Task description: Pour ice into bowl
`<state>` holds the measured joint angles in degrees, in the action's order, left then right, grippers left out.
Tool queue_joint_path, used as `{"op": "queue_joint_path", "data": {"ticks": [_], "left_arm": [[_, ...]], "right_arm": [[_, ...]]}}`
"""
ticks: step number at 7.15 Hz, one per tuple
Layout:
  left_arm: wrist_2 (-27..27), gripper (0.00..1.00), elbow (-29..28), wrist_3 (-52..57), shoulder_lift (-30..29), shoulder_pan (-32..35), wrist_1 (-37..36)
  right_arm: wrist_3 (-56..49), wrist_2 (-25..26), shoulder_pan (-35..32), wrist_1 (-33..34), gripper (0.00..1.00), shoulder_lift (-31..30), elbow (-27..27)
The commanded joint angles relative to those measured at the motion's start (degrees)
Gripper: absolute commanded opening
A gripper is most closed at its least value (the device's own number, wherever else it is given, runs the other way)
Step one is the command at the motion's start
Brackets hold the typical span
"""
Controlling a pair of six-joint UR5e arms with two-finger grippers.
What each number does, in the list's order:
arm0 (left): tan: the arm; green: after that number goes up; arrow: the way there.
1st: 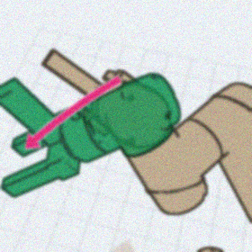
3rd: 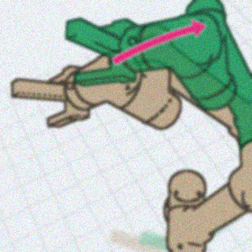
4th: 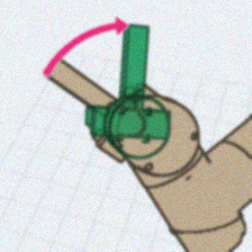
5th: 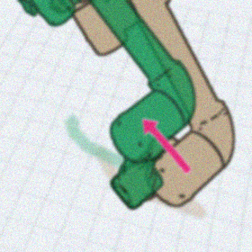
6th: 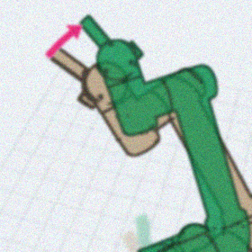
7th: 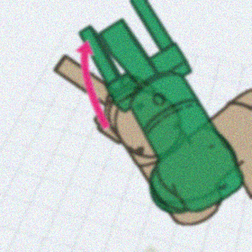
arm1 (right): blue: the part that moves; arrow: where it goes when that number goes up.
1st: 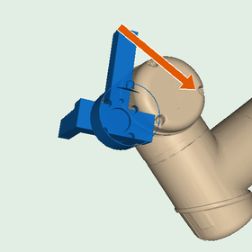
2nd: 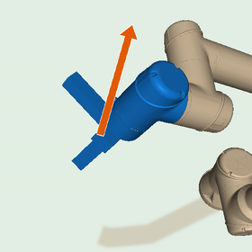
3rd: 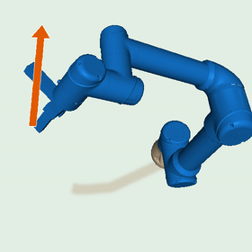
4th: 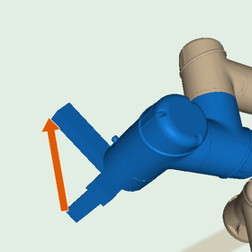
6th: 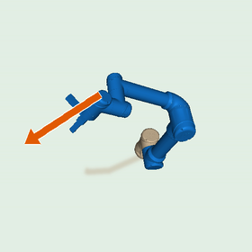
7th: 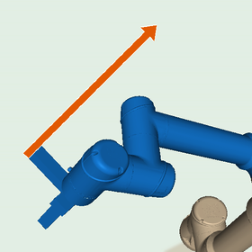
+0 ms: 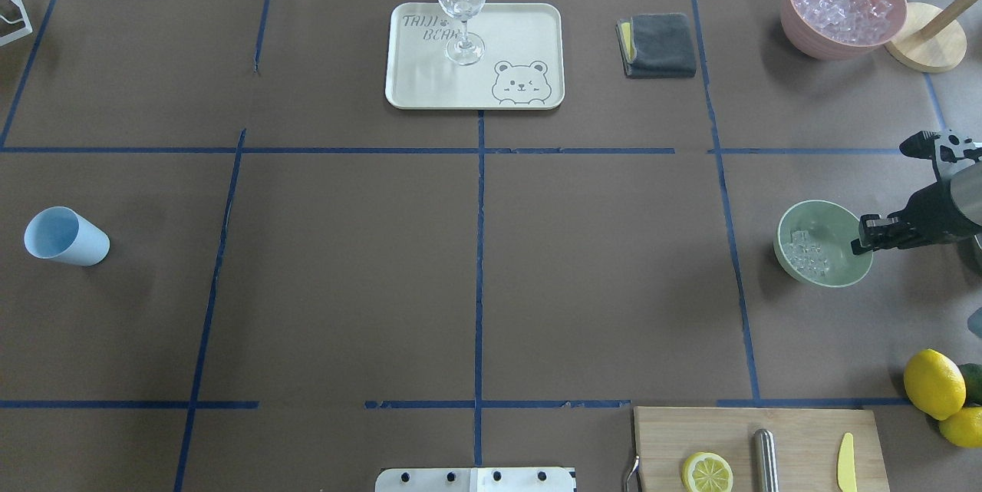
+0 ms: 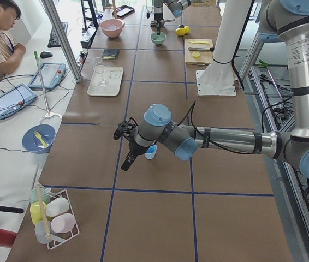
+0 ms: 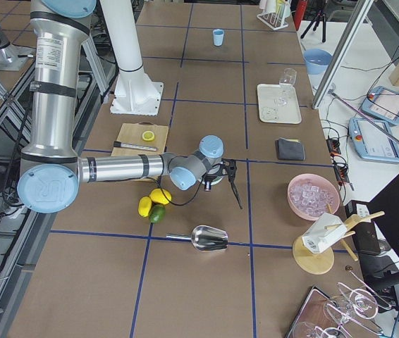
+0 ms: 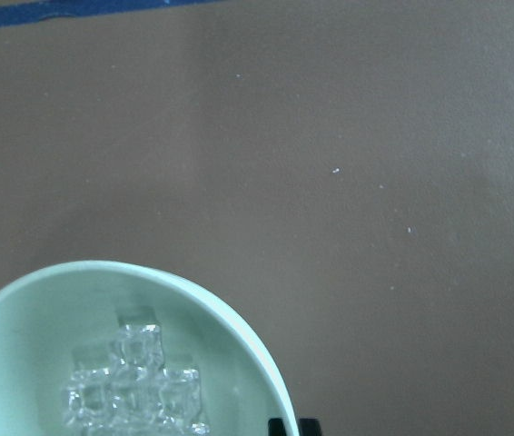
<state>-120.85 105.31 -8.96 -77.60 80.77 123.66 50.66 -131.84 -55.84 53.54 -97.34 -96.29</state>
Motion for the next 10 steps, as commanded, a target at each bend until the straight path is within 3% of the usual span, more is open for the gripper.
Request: {"op": "queue_joint_path", "data": {"ticks": [1,2,3,4,5,6,7,8,9,10], "left_arm": [[0.0,1.00,0.2,0.0,0.0,0.0,0.0],[0.1,1.00,-0.2,0.0,0.1,0.0,0.1],[0.1,1.00,-0.5,0.3,0.1,0.0,0.1],[0.1,1.00,-1.5,0.4,0.0,-0.1,0.9],[-0.6,1.00,-2.7,0.8,0.0,-0.1,1.2],[-1.4,1.00,-2.8,0.9,-0.2,0.0,0.1],[-7.8,1.00,-3.4,1.1,-0.8,1.4,-3.4],[-10.8,1.00,-3.5,7.8,-1.0,4.3,-7.3],[-10.9,1.00,-3.1,17.0,-2.4,8.3,-17.5],[-10.9,1.00,-3.2,22.7,-5.5,13.2,-27.2]], "right_arm": [[-0.3,-1.2,-0.8,-0.2,1.00,-0.2,0.1],[-0.3,-2.9,-2.9,-0.1,1.00,0.2,-0.5],[-0.4,-7.9,-10.6,0.7,1.00,0.2,-0.2],[-0.5,-9.6,-15.7,1.0,1.00,0.3,0.2],[-1.7,-9.3,-19.3,1.4,1.00,1.0,0.1],[-9.3,-8.8,-22.6,4.3,1.00,1.0,-0.1],[-23.4,-7.1,-25.5,12.9,1.00,1.1,0.1],[-36.7,-5.2,-27.5,25.7,1.00,4.5,0.1],[-45.1,-4.9,-29.7,38.8,1.00,10.1,0.1],[-46.4,-5.7,-30.7,44.0,1.00,11.7,-0.2]]}}
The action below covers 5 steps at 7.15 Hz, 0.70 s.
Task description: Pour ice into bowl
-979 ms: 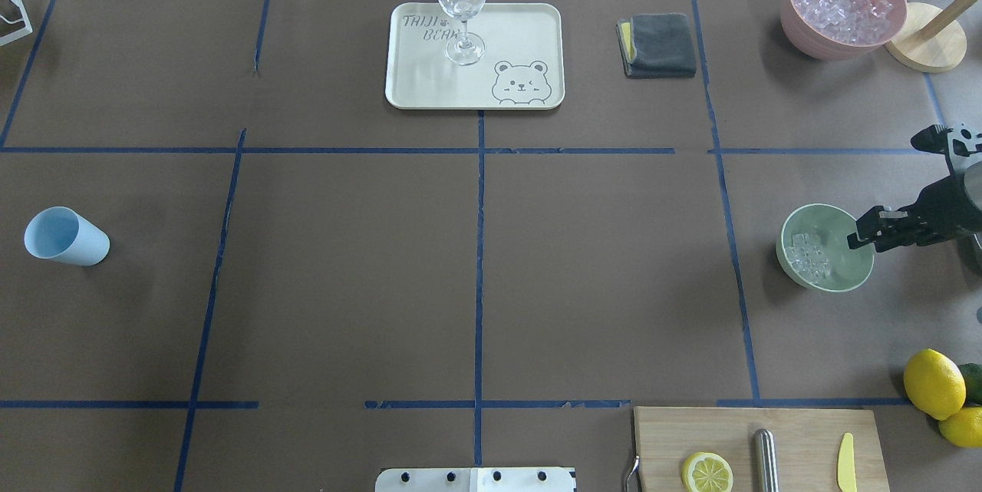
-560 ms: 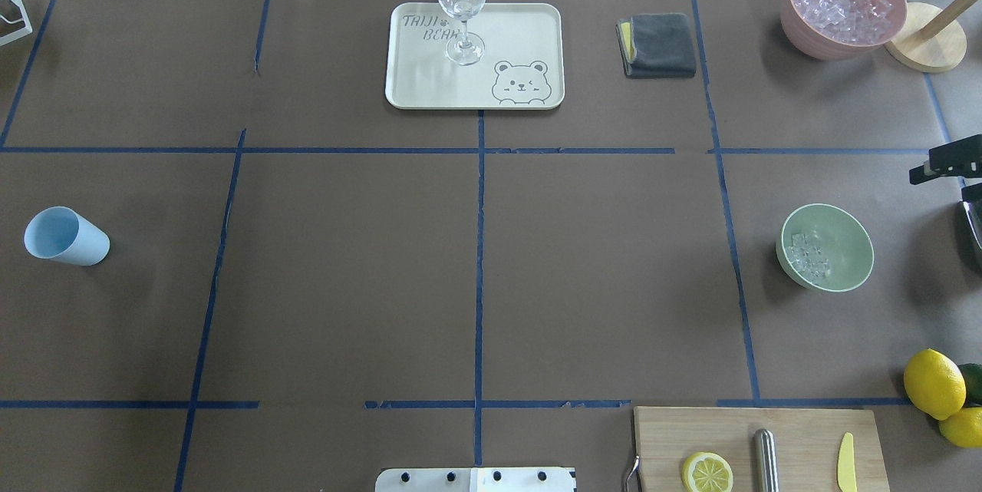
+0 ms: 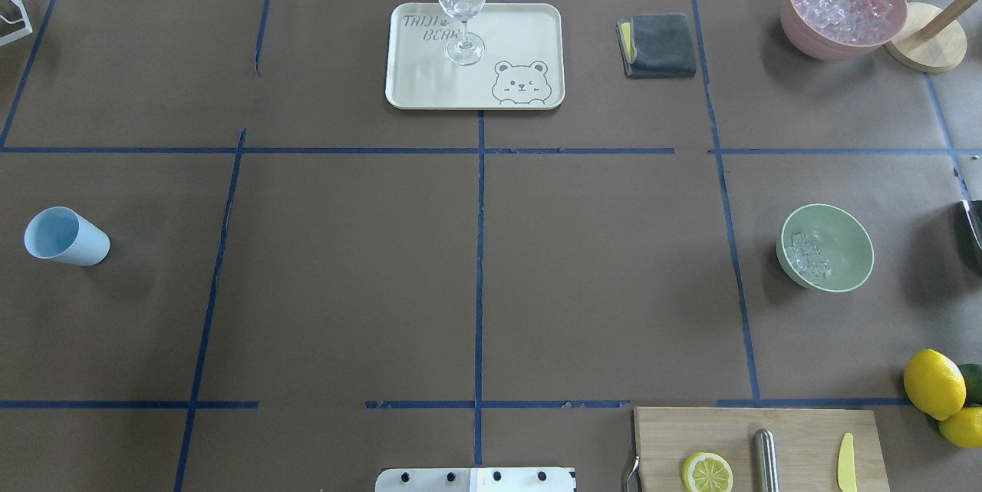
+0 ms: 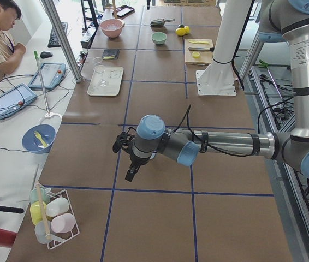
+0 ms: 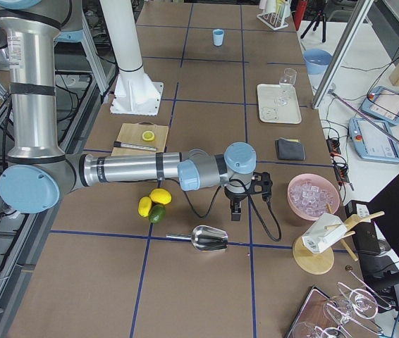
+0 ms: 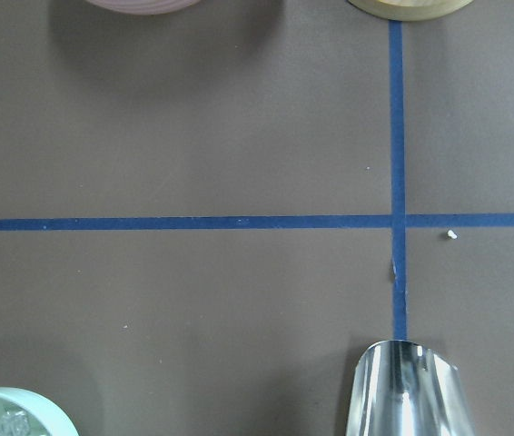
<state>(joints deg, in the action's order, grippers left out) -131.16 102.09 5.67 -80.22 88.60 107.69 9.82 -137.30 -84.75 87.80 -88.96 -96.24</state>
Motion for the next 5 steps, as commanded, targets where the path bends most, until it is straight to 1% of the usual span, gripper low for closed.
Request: {"op": "queue_joint_path", "data": {"ticks": [1,2,3,4,5], "left_arm": [[-0.6,1.00,3.5,7.9,-3.4,6.1,-17.6],[-0.8,1.00,2.0,3.8,-3.4,5.8,-19.3],[-1.4,1.00,2.1,-3.3,-3.8,5.2,-19.8],[-2.7,1.00,1.2,-2.6,-2.0,4.9,-19.5],[-2.3,1.00,0.2,-0.7,-1.3,4.7,-19.3]], "right_arm": [[-5.4,-0.2,-1.9,9.2,1.00,2.4,-0.3],[-5.6,-0.2,-1.5,9.3,1.00,2.9,-0.1],[-5.2,0.0,1.0,9.1,1.00,3.0,-0.3],[-5.2,0.1,2.4,8.2,1.00,3.1,-0.4],[-4.8,0.2,2.4,5.1,1.00,2.8,0.0]]}}
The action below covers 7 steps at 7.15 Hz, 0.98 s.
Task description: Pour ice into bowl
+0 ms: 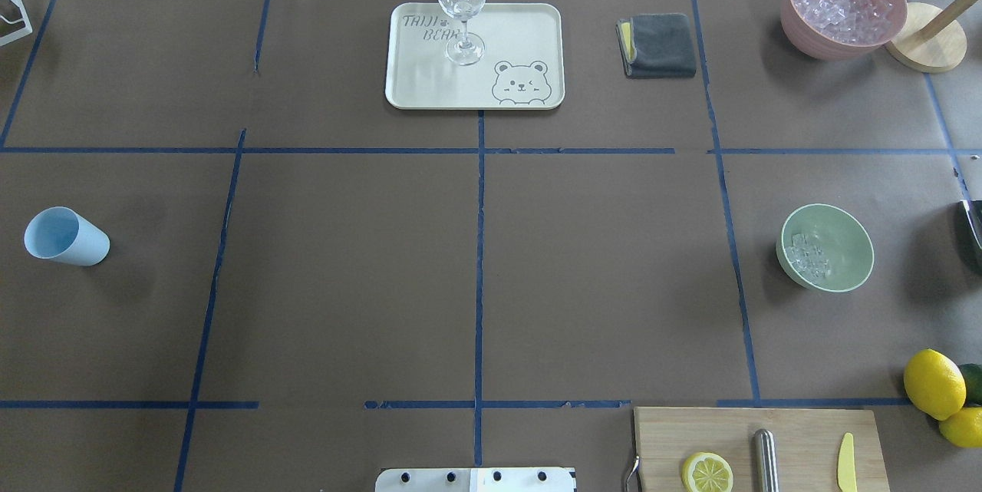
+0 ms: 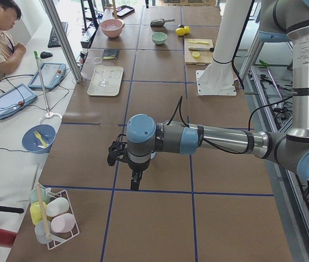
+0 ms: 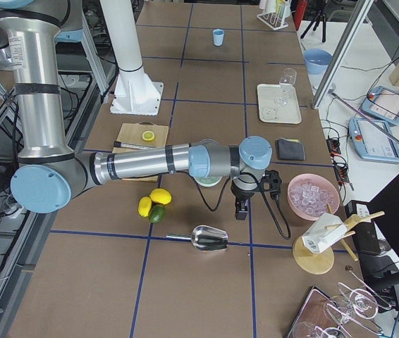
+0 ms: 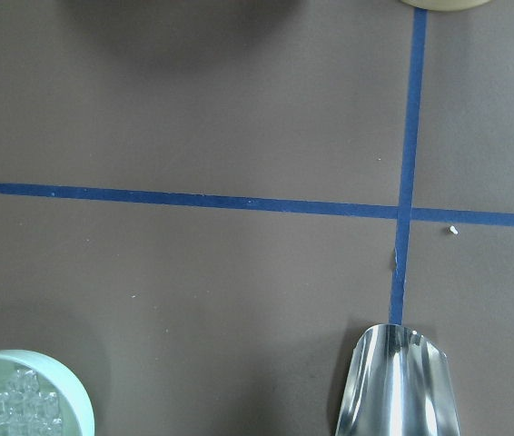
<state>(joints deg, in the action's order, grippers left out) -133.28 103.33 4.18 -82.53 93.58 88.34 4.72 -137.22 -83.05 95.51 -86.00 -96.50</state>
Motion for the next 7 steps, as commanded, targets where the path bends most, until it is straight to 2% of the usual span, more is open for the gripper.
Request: {"op": "queue_joint_path", "data": {"ticks": [1,3,5,7], "left_arm": [[-0.5,1.00,-1.0,1.2,1.1,-0.7,0.1],[-0.7,1.00,-0.9,1.0,1.1,-4.4,0.2],[-0.7,1.00,-1.4,1.0,1.0,-4.5,9.4],[-1.1,1.00,-2.3,1.1,1.0,-4.5,11.2]], "right_arm": [[0.3,0.1,0.7,-4.5,1.00,-0.2,0.1],[0.6,0.3,2.0,-5.9,1.00,-0.7,0.6],[0.2,0.5,4.5,-5.1,1.00,0.0,0.8],[-0.1,-0.1,4.4,-4.9,1.00,-0.3,0.4]]}}
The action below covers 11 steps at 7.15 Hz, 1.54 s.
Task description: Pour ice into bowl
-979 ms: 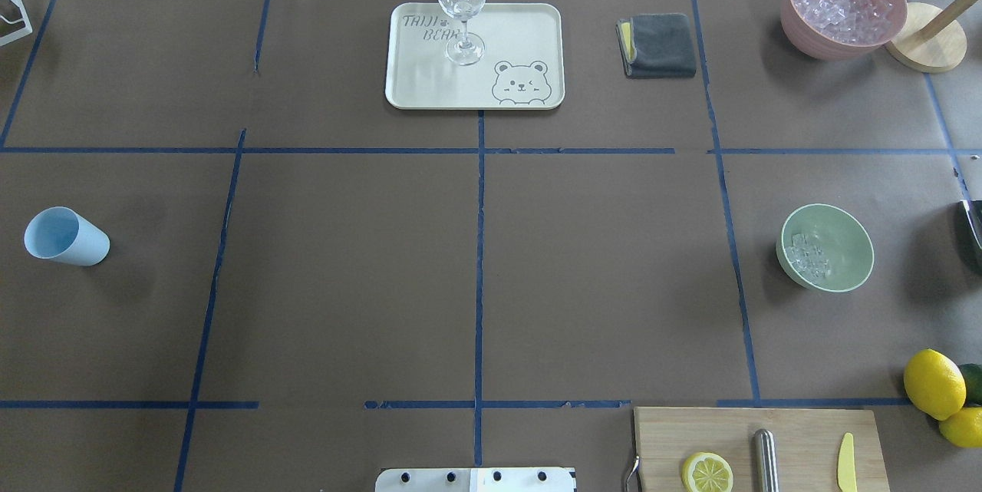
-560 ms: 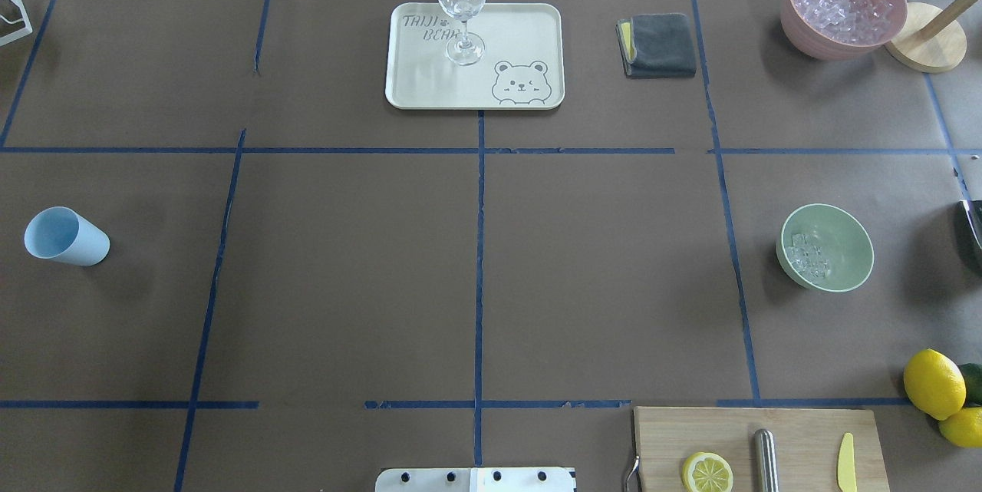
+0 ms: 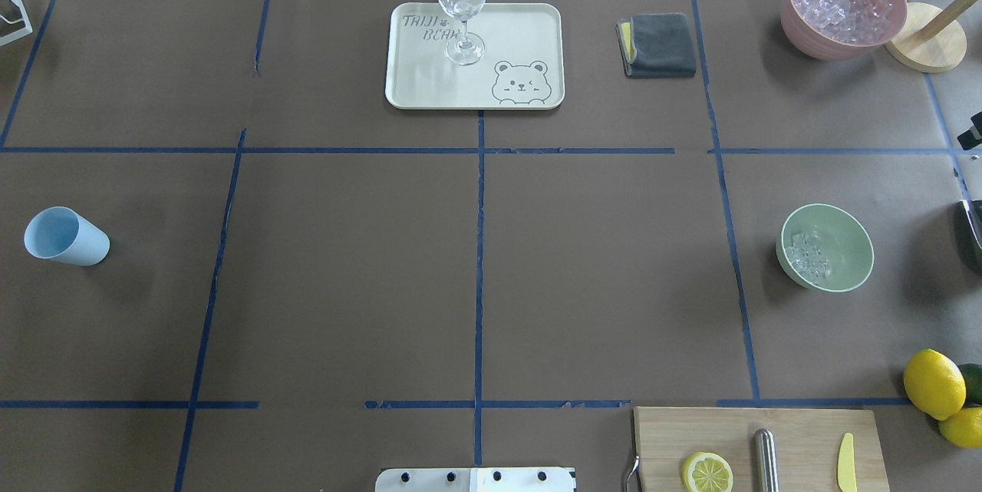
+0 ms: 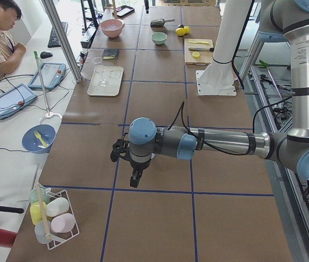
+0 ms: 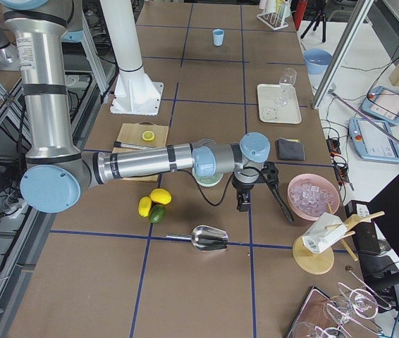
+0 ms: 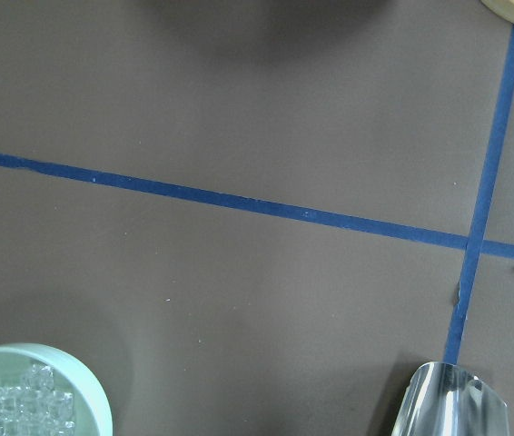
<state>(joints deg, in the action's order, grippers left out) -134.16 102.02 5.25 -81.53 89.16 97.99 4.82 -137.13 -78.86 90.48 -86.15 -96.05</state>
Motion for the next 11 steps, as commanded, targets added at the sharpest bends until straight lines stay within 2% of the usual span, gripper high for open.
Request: {"op": "queue_joint_path", "data": {"ticks": [1,3,4,7,9,10,11], "left_arm": [[-0.2,1.00,-2.8,0.0,-0.9,0.0,1.6],[-0.1,1.00,-5.1,0.0,-2.2,0.0,1.4],[0.1,1.00,-4.9,0.0,-1.9,0.0,1.2],[0.0,1.00,-5.1,0.0,-1.6,0.0,0.9],[-0.7,1.00,-4.2,0.0,0.0,0.1,0.9],[-0.6,1.00,-5.9,0.1,0.0,0.0,1.2],[-0.6,1.00,-3.6,0.0,0.1,0.1,0.9]], "right_arm": [[-0.5,-0.2,-0.3,0.0,1.00,-1.6,0.5],[-0.7,-0.2,-2.4,0.0,1.00,-2.7,0.5],[-0.6,-0.3,-3.3,0.0,1.00,-3.0,-1.1],[-0.6,-0.3,-3.2,0.0,1.00,-2.6,-1.8],[-0.6,-0.5,-3.5,-0.1,1.00,-3.3,-4.6],[-0.6,-0.5,-3.5,0.0,1.00,-3.8,-4.5],[-0.7,-1.3,-3.5,-0.3,1.00,-6.0,-5.0]]}}
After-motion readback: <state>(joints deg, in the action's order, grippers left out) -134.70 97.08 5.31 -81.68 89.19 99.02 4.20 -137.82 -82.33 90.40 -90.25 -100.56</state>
